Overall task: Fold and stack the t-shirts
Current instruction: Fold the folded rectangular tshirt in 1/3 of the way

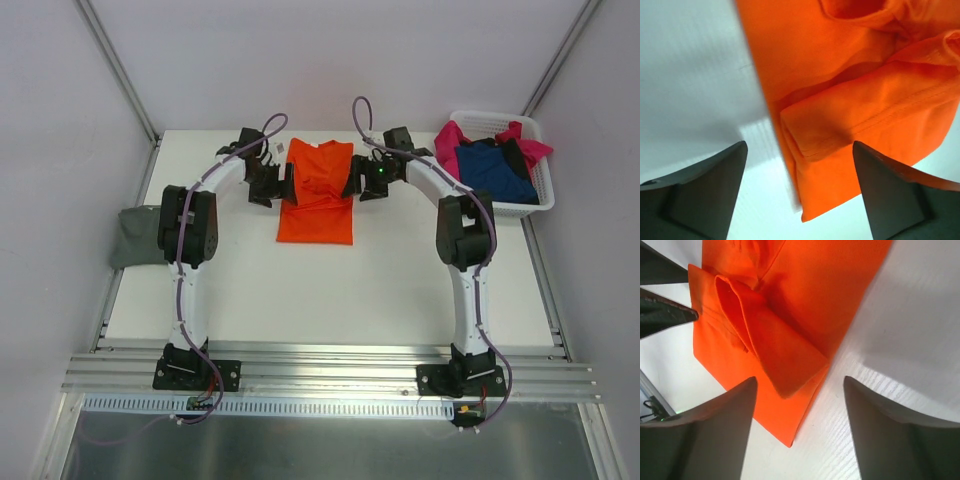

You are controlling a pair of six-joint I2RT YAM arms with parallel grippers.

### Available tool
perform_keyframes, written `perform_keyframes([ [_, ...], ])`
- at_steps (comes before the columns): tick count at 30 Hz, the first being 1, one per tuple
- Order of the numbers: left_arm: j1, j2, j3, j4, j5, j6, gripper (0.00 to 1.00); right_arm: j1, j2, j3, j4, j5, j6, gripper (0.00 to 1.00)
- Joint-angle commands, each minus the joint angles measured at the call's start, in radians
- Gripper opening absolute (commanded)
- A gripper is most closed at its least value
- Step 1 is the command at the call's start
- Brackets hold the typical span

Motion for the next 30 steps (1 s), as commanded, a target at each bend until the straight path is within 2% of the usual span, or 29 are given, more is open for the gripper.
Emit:
perform_keyframes([
  [1,0.002,-0.094,0.015,0.001,-0.1,0.002,0.9,-0.005,-0.083,0.046,-0.012,0.043,-0.066,0.78],
  [3,-0.01,-0.173,-0.017,0.0,-0.121,0.005,0.98,-0.005,-0.152,0.017,-0.024,0.058,-0.086,0.88],
  [6,-0.03,-0.277,-0.068,-0.003,-0.134,0.007,0.98,-0.002,-0.231,-0.023,-0.039,0.043,-0.091,0.89],
  [11,-0.038,-0.396,-0.183,-0.013,-0.109,-0.003,0.95,0.02,-0.281,-0.105,-0.03,-0.076,-0.019,0.88],
  [15,-0.024,-0.447,-0.211,-0.019,-0.105,0.005,0.95,0.05,-0.23,-0.122,0.002,-0.172,0.041,0.88],
  [22,-0.029,-0.467,-0.221,-0.017,-0.114,0.048,0.95,0.098,-0.111,-0.099,-0.007,-0.173,0.027,0.88],
  [30,-0.029,-0.436,-0.251,-0.017,-0.092,0.022,0.93,0.1,-0.034,-0.029,-0.017,-0.132,0.01,0.87],
])
